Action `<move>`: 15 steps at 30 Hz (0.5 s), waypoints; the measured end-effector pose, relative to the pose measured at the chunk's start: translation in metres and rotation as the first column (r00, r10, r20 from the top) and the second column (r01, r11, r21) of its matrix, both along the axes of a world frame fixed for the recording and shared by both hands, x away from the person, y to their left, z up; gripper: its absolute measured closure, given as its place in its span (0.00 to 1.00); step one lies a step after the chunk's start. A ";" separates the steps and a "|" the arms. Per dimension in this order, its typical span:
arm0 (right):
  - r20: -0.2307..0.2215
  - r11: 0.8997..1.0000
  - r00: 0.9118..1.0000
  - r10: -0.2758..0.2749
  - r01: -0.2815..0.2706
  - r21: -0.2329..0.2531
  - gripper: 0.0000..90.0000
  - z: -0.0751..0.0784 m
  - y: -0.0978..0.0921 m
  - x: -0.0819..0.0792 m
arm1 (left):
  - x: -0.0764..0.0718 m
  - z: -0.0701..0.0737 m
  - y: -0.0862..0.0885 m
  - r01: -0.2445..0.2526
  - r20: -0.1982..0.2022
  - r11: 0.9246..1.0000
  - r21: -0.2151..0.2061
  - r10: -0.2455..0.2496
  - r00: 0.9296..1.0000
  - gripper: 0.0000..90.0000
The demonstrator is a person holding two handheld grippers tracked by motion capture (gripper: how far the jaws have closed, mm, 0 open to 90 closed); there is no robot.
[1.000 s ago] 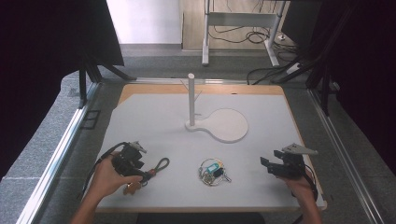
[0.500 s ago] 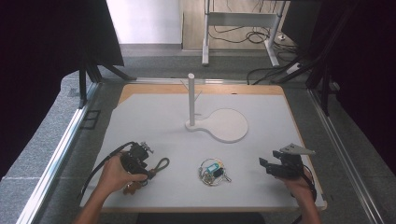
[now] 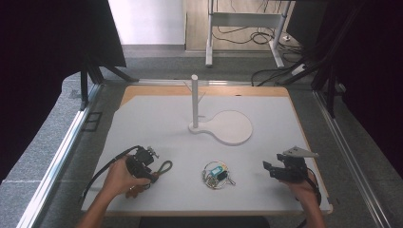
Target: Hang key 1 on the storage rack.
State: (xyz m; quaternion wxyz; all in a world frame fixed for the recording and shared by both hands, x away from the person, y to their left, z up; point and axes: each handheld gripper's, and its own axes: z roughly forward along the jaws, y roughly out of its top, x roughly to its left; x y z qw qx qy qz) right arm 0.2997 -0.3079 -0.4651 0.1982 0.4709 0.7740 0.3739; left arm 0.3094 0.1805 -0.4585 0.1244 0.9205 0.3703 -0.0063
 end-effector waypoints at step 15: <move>-0.016 1.000 1.000 -0.001 0.001 -0.024 0.35 -0.004 0.001 0.002 | -0.002 0.001 0.001 0.006 0.038 1.000 0.019 -0.007 0.999 0.74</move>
